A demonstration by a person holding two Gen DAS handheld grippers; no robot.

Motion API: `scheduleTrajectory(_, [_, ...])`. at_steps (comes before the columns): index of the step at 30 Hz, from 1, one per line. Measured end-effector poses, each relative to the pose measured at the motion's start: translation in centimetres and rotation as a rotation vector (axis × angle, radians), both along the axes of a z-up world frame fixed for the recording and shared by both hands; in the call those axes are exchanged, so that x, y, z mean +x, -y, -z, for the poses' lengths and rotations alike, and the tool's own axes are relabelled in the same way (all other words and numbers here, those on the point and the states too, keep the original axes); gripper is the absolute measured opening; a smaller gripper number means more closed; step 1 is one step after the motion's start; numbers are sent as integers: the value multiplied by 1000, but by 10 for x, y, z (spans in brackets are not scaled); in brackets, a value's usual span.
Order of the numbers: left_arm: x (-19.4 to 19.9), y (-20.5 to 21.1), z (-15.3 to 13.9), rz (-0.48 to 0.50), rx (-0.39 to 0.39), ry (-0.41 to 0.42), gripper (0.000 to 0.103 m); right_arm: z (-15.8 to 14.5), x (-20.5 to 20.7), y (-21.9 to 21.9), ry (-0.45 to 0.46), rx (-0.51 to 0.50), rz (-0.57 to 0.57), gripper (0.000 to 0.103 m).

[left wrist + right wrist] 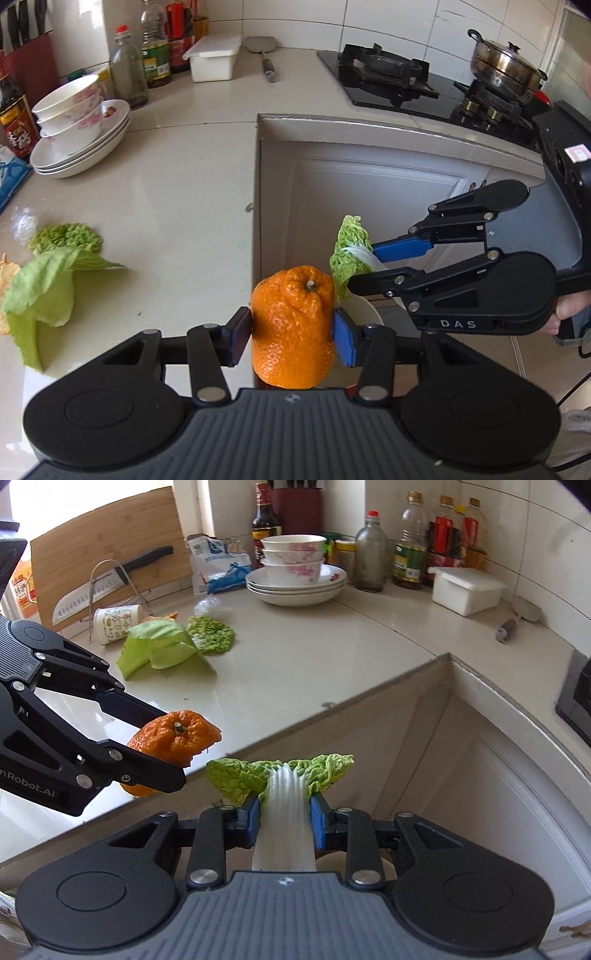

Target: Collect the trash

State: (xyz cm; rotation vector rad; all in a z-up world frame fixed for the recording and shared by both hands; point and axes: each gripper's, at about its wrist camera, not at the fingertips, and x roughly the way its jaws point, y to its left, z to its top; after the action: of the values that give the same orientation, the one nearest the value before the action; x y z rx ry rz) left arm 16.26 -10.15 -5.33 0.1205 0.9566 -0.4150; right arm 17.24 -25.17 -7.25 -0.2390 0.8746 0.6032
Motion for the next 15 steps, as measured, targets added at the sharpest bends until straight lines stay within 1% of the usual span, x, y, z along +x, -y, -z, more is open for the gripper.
scheduleTrajectory(3, [7,19,9,22,-16,-14,47,15,0,23,-18,-10,56,32])
scheduleTrajectory(7, [15,41,24,40,-19,-29,47,43,3,50,-41,-32,121,32])
scheduleTrajectory(11, [20,57,40,50,-4,-30,47,81,10,71,-66,-48,170,32])
scheduleTrajectory(15, [26,69,54,44,9,-29,46,125,23,80,-109,-61,218,32])
